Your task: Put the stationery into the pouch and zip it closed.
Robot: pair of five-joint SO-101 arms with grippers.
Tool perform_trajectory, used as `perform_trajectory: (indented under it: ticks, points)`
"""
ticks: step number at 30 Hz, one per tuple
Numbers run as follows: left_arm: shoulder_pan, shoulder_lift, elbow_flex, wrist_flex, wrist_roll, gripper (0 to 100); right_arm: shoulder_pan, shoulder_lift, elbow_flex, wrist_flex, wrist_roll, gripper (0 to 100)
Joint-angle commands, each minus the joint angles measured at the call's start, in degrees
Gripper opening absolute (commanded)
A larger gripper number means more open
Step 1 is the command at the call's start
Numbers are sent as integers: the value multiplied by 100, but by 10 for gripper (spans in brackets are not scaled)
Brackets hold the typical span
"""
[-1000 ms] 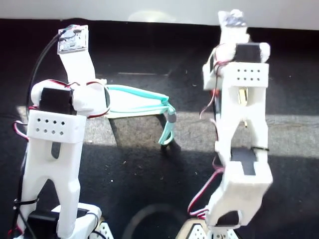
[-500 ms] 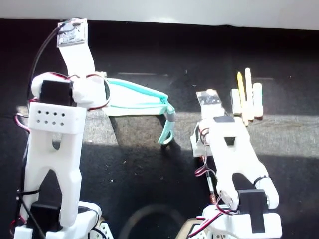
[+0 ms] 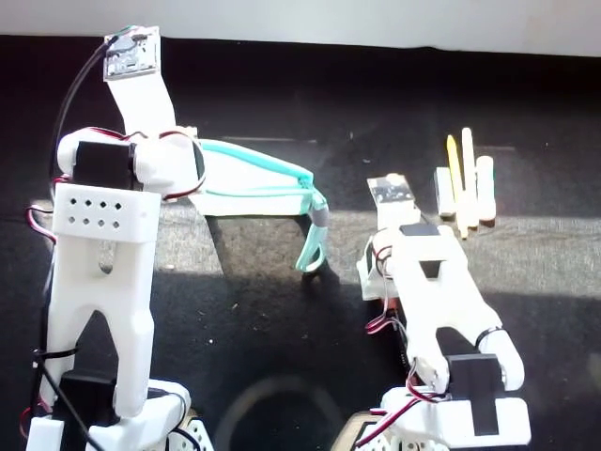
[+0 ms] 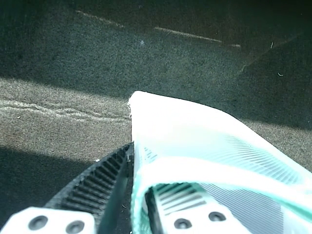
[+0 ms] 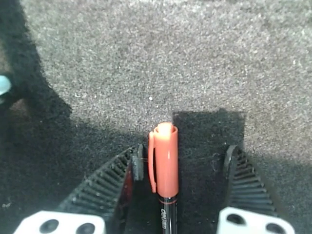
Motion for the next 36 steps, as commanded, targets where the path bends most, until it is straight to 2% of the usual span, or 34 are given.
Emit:
perform_trajectory:
  ticks: [1,4,8,11,15,17,19,21,23,29,36]
  points:
    - [40,4,-127,-97,9,10,-198,-13,-127,-57,53,252]
    - [40,13,-119,-105,9,10,-505,-4,-127,-66,105,182]
    - [13,4,-127,-70,9,10,-734,251,-127,-57,703,63]
    - [13,-31,-145,-62,0,10,-611,708,-295,-31,738,84]
    - [4,-40,-163,-62,0,10,-303,1341,-593,-31,756,157]
    - [4,-40,-154,-62,0,10,-233,1473,-725,57,765,157]
    - [4,-40,-154,-62,0,10,-233,1481,-813,180,774,125]
    - [4,-40,-154,-62,0,10,-233,1473,-875,224,774,22]
    - [4,-40,-145,-62,0,10,-233,1411,-884,242,774,17]
    - [4,13,-119,-62,0,11,-215,180,-840,541,774,5]
    - [13,13,-110,-62,0,11,-215,-2809,-945,1147,774,5]
